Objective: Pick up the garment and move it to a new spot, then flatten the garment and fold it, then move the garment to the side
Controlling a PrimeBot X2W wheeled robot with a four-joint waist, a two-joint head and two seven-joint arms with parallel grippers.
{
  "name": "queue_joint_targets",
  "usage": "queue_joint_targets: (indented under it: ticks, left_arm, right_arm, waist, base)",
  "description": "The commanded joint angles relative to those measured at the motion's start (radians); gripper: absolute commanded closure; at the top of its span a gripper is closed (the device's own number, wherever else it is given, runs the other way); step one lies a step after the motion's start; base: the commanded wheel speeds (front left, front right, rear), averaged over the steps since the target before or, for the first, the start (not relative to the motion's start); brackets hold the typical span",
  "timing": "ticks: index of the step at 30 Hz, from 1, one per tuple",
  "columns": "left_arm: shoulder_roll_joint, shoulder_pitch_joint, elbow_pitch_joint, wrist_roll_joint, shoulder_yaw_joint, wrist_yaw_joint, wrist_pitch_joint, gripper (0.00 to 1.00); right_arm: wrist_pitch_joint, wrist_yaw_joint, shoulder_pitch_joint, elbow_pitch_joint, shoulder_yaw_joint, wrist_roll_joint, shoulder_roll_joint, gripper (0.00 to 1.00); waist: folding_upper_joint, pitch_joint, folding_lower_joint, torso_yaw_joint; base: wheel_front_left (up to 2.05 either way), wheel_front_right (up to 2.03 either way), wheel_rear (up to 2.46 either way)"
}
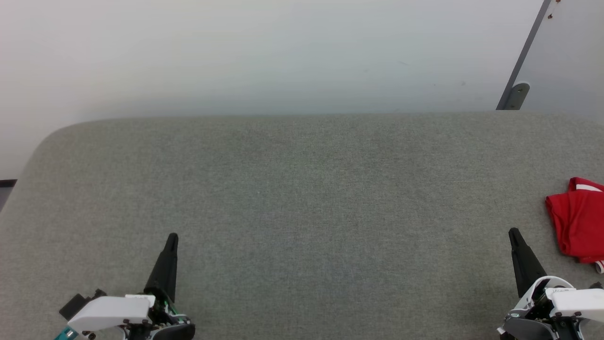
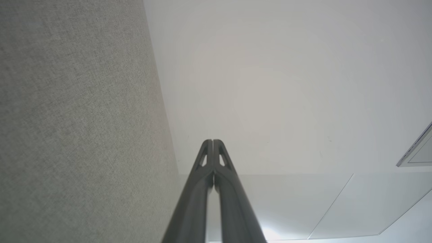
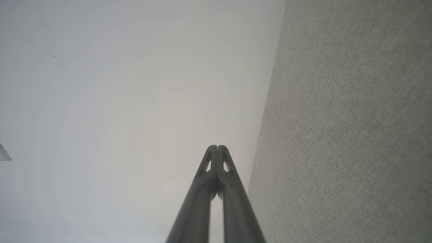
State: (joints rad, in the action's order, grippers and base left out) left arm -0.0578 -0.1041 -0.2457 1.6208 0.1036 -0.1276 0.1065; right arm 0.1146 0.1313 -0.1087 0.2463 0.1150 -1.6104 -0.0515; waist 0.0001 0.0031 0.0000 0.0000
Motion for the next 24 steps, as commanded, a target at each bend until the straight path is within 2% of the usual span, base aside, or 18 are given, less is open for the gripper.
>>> queue_joint_targets:
  ticks: [1, 24]
  left_arm:
    - [0.002, -0.010, -0.001, -0.001, 0.003, -0.006, 0.004, 1.00]
    - [0.004, -0.011, -0.001, -0.004, 0.006, -0.006, 0.005, 1.00]
  right_arm:
    - [0.003, -0.001, -0.003, 0.000, 0.001, -0.003, 0.004, 1.00]
    - [0.003, -0.001, -0.003, 0.000, 0.000, -0.003, 0.004, 1.00]
  waist:
    - [-0.0001, 0.000, 0.0000, 0.000]
    - [-0.0001, 0.000, 0.0000, 0.000]
  base:
    - [0.00, 0.00, 0.00]
    - [0.00, 0.00, 0.00]
